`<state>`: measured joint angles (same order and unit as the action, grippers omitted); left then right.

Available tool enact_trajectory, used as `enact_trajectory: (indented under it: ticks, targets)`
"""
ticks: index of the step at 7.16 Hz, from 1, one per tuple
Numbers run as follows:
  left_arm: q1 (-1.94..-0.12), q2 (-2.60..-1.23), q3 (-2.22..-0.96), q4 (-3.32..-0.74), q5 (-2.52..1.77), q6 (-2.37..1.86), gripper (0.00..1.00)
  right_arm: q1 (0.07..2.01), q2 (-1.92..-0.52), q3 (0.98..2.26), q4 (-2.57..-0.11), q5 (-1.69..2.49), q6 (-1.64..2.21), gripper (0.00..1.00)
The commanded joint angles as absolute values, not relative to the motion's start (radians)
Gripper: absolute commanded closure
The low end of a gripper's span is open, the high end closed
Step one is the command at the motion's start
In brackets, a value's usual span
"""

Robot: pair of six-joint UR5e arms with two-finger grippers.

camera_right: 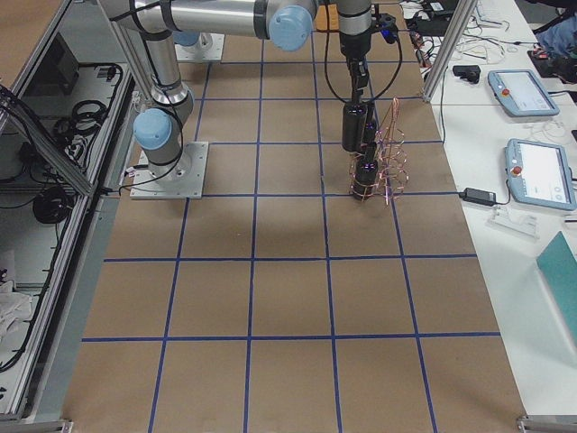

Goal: Take wine from basket and place on tray
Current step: 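Lift the bottle out of the wire rack and carry it toward the table center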

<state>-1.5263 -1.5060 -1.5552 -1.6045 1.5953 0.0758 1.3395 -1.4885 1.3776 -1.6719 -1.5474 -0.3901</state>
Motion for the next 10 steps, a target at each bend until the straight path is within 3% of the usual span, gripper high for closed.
enact_trajectory:
  ticks: [1, 7, 10]
  targets:
    - [-1.526, -1.505, -1.554, -1.605, 1.595, 0.077, 0.0, 1.345, -1.534, 1.355, -1.557, -1.539, -0.333, 1.0]
    - [-1.523, -1.5, -1.554, -1.603, 1.595, 0.137, 0.0, 1.788, -1.412, 1.37, -1.673, -1.536, 0.335, 1.0]
    - [-1.517, -1.499, -1.554, -1.601, 1.595, 0.153, 0.0, 1.942, -1.374, 1.481, -1.825, -1.549, 0.518, 1.0]
